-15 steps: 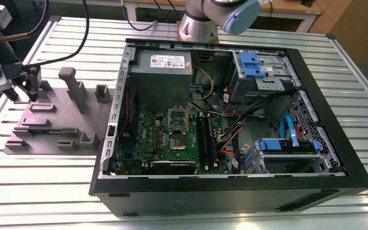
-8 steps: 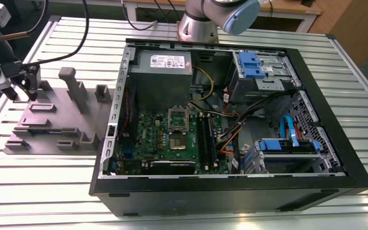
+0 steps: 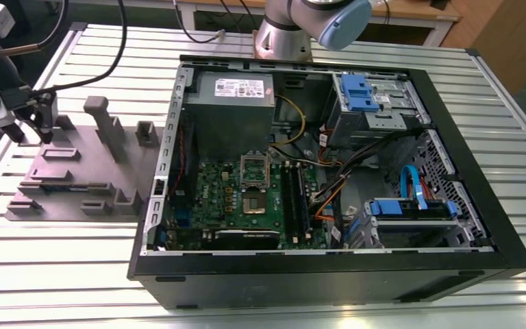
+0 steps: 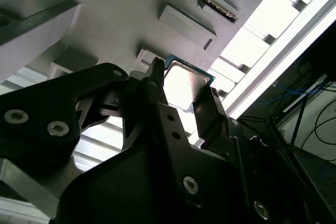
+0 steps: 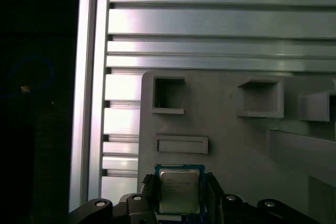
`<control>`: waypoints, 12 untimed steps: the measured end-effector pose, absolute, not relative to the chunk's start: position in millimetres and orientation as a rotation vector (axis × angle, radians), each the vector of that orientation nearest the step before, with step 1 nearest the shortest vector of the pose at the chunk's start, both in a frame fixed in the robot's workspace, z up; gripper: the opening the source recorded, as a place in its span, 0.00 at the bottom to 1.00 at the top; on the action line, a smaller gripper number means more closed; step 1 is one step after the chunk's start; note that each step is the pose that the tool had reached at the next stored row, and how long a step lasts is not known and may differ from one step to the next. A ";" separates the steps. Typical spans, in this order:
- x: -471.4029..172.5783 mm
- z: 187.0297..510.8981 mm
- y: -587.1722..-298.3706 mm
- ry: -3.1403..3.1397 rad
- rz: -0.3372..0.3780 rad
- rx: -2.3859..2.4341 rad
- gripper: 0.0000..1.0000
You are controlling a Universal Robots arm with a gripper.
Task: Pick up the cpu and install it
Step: 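Pick up the cpu and move it towards the insertion slot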
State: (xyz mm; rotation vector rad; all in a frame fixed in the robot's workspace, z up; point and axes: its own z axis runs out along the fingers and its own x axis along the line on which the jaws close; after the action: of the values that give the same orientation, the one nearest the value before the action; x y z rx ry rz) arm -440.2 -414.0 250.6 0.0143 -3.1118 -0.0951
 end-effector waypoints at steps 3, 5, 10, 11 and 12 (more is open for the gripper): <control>-440.2 252.5 -414.0 -3.112 -0.095 0.014 0.47; -440.2 252.8 -414.0 -3.112 -0.095 0.014 0.47; -440.2 254.3 -413.9 -3.112 -0.095 0.014 0.47; -440.2 254.6 -413.9 -3.112 -0.095 0.014 0.47; -440.2 254.9 -413.9 -3.112 -0.095 0.014 0.47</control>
State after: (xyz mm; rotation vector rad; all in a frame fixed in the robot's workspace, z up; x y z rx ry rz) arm -440.2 -413.9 254.9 0.0144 -3.1119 -0.0952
